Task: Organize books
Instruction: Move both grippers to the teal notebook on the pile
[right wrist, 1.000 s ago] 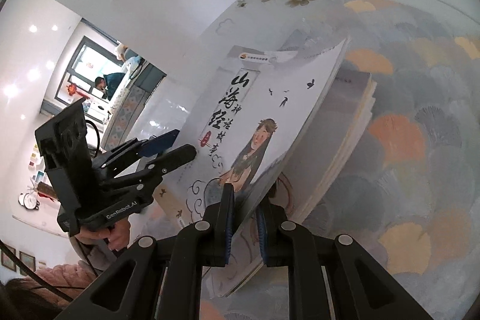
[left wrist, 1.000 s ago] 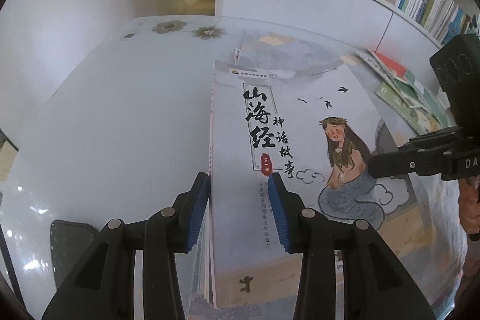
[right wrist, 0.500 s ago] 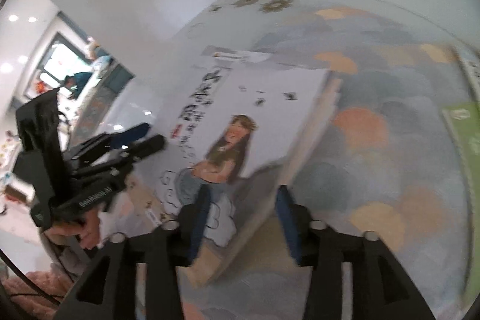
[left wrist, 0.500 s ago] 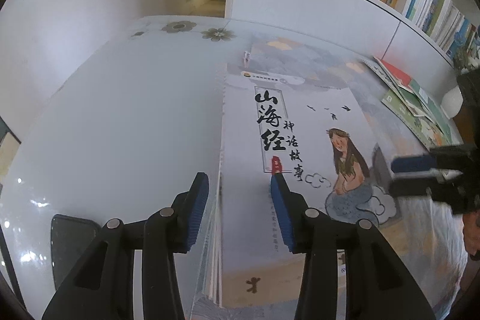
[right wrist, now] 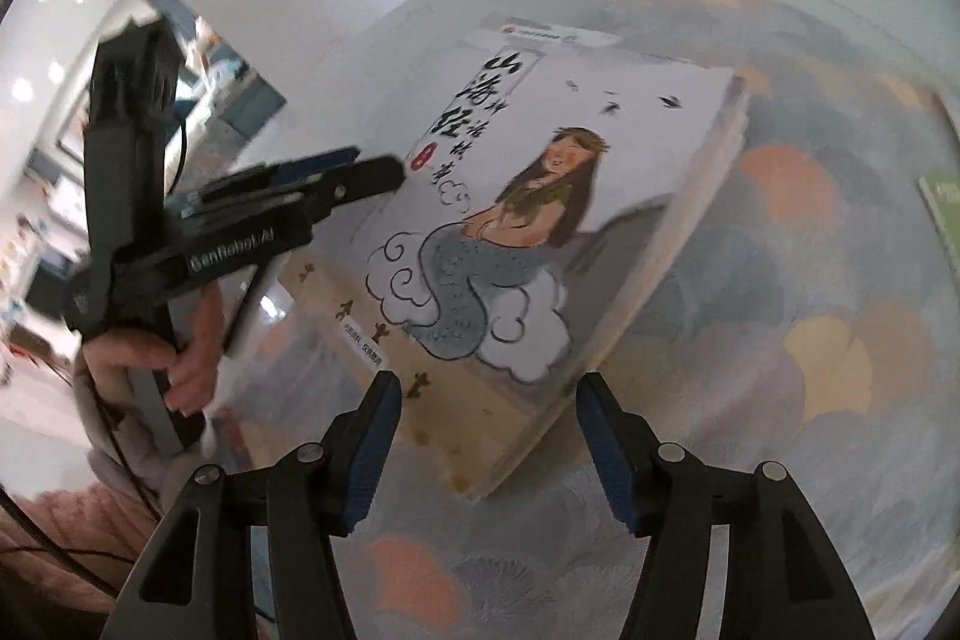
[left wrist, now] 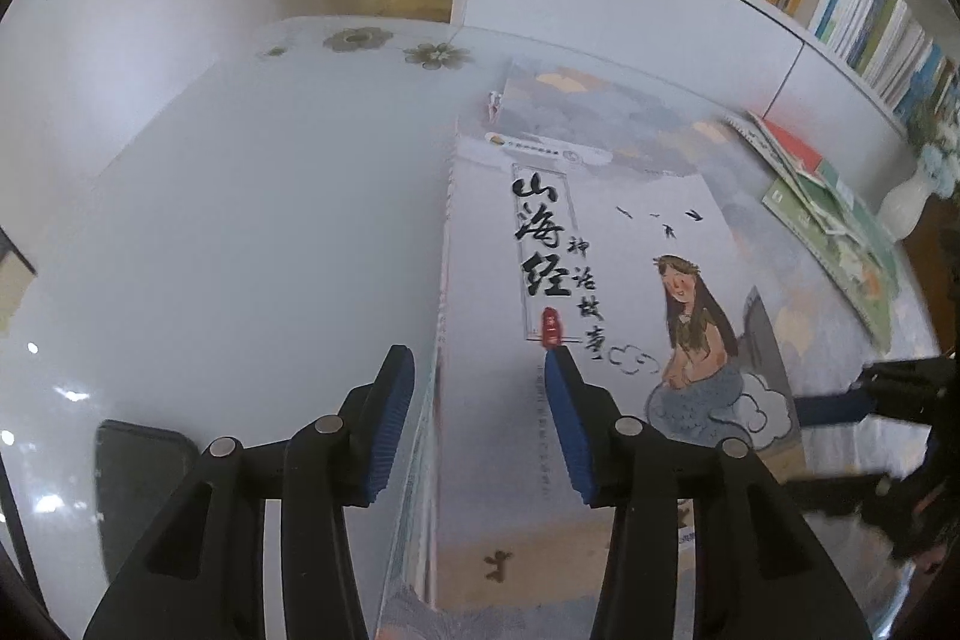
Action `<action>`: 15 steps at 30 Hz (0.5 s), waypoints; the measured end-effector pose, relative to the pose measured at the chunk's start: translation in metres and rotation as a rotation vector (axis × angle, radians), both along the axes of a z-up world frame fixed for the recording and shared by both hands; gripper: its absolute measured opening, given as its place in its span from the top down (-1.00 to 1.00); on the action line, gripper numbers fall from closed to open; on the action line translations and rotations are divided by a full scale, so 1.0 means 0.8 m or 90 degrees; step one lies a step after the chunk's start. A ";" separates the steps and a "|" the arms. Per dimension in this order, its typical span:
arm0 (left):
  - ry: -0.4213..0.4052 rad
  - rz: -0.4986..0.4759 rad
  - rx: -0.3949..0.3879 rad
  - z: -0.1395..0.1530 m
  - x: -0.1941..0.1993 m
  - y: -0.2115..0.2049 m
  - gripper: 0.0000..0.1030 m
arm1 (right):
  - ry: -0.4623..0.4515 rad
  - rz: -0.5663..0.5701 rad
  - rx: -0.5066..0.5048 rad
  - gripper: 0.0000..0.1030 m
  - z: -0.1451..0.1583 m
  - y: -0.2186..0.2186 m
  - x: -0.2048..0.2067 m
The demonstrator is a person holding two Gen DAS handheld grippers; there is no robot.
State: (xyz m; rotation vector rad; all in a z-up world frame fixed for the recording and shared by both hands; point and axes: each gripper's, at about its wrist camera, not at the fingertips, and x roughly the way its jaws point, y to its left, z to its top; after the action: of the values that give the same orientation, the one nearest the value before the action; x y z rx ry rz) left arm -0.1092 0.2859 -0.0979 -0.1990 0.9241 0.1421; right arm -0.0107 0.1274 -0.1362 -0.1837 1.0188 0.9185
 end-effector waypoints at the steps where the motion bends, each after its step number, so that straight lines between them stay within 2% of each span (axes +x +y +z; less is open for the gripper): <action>1: -0.003 -0.003 0.003 0.004 -0.001 -0.004 0.17 | -0.003 -0.008 0.008 -0.16 0.002 -0.009 0.004; 7: -0.017 -0.034 0.017 0.028 0.005 -0.057 0.17 | -0.032 -0.117 0.066 -0.16 0.028 -0.124 0.037; 12: -0.019 -0.093 -0.009 0.034 0.024 -0.125 0.17 | -0.007 -0.274 0.136 -0.16 0.028 -0.287 0.066; 15: -0.023 -0.118 -0.030 0.038 0.056 -0.175 0.17 | 0.003 -0.357 0.161 -0.16 0.024 -0.379 0.083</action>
State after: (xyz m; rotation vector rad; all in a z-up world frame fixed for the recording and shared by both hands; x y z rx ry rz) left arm -0.0644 0.1456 -0.0672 -0.1575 0.9050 -0.0539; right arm 0.0558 -0.1760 -0.1168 0.3068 0.8817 0.5241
